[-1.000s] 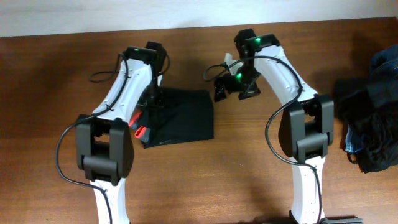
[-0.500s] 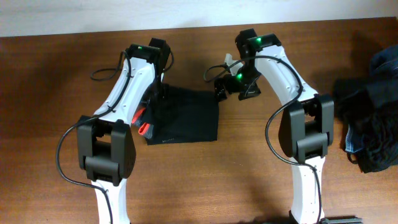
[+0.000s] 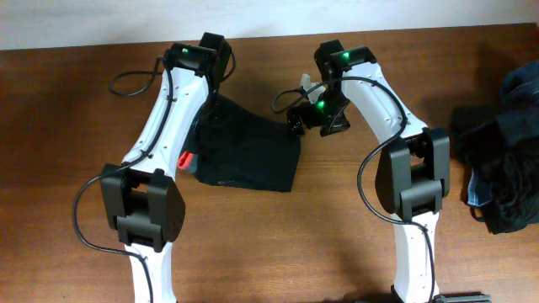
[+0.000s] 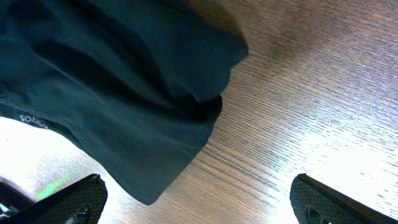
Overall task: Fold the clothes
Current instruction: 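Fold the waistband end rightward over the bundle with the left gripper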
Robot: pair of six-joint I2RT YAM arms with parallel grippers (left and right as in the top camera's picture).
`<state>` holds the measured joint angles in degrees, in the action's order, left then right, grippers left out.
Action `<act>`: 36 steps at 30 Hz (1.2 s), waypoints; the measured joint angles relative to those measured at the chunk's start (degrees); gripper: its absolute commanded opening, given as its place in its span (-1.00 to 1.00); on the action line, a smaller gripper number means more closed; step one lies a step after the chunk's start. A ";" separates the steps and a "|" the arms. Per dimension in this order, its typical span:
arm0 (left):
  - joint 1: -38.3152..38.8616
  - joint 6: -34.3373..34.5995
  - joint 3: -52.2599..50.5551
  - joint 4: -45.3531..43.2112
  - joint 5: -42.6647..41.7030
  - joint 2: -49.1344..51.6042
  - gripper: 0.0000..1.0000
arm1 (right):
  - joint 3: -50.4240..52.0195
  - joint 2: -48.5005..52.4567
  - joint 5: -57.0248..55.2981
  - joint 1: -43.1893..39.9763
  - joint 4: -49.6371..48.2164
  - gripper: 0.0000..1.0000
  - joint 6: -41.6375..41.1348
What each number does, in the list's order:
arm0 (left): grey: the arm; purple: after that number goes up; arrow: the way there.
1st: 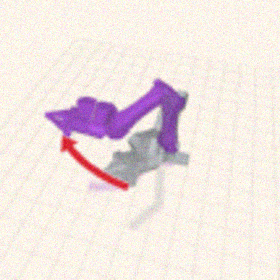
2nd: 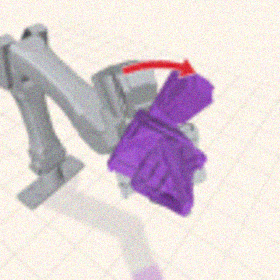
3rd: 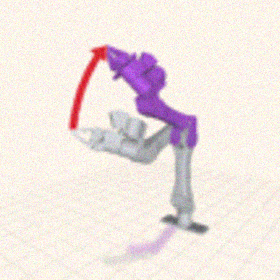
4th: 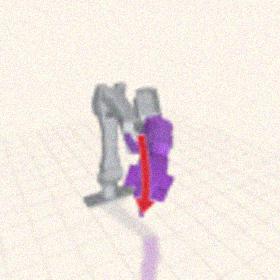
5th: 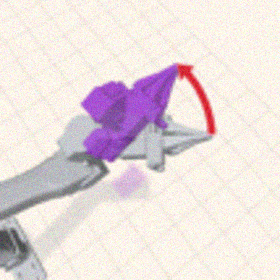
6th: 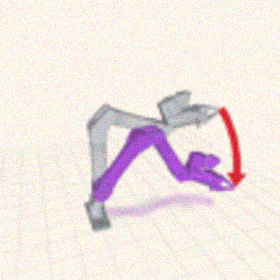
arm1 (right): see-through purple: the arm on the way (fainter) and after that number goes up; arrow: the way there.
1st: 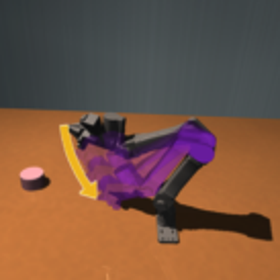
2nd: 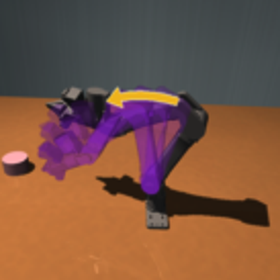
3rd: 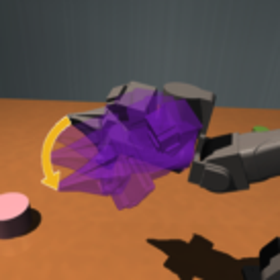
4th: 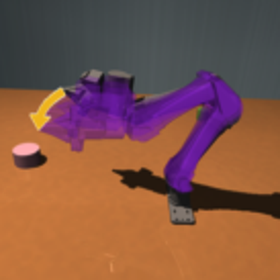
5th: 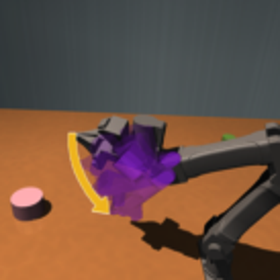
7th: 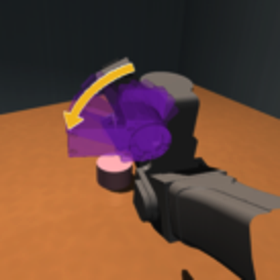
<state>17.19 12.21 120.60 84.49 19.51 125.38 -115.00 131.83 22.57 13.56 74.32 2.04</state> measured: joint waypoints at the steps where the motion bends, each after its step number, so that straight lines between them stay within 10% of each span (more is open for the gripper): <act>1: 0.02 0.33 0.00 0.11 1.46 0.00 -0.99 | 0.13 0.00 0.00 0.00 0.00 0.99 -0.02; 36: 8.33 1.11 0.00 -5.05 7.41 0.00 -0.93 | 8.85 0.00 -5.66 -15.04 -1.31 0.97 0.70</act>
<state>25.52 13.32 120.60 79.44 26.92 125.38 -106.15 131.83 16.91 -1.48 73.01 2.74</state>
